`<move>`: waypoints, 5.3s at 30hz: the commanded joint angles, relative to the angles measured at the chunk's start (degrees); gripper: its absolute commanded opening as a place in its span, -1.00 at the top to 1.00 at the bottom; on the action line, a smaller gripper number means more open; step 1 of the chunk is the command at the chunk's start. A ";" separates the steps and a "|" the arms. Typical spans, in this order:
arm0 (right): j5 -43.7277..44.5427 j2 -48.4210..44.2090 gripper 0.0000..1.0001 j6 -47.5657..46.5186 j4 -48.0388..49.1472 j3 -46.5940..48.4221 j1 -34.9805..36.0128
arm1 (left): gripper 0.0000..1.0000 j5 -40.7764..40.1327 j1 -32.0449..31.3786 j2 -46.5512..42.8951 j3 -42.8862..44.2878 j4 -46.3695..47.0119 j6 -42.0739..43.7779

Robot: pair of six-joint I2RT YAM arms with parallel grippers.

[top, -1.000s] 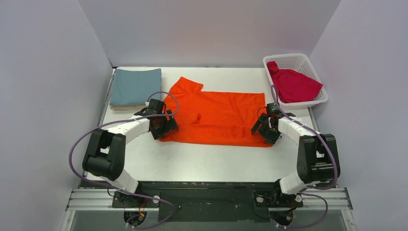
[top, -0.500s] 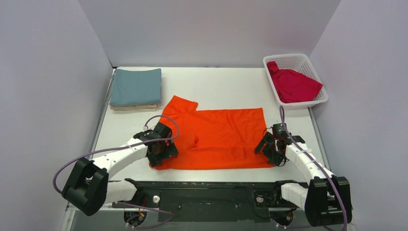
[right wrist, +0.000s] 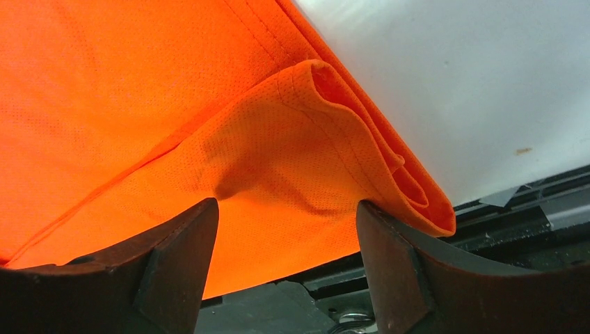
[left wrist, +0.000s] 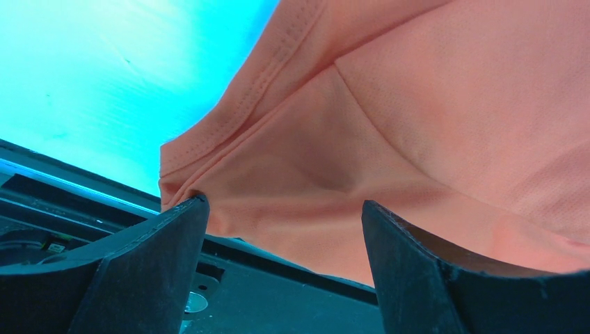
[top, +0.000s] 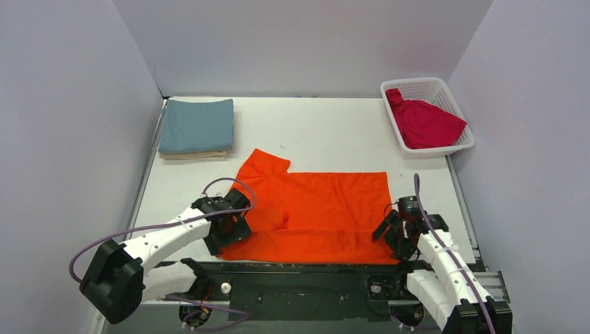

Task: Fold and stack the t-shirts
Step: Grab the side of the flattened tshirt furthest away from the robot with both arms, then fold the other side of the tshirt into a rectangle

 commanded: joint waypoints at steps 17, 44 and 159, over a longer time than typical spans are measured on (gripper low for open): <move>14.20 13.02 -0.87 -6.70 5.38 27.44 -0.59 | -0.83 -7.65 7.41 14.07 36.70 10.58 23.46; 22.98 45.21 -0.75 -10.42 10.34 45.65 0.83 | -0.26 1.46 18.27 67.30 77.08 9.33 38.54; 20.45 14.69 0.15 -4.62 -0.57 15.94 8.04 | -0.23 1.55 -0.10 -18.51 0.96 -4.31 5.42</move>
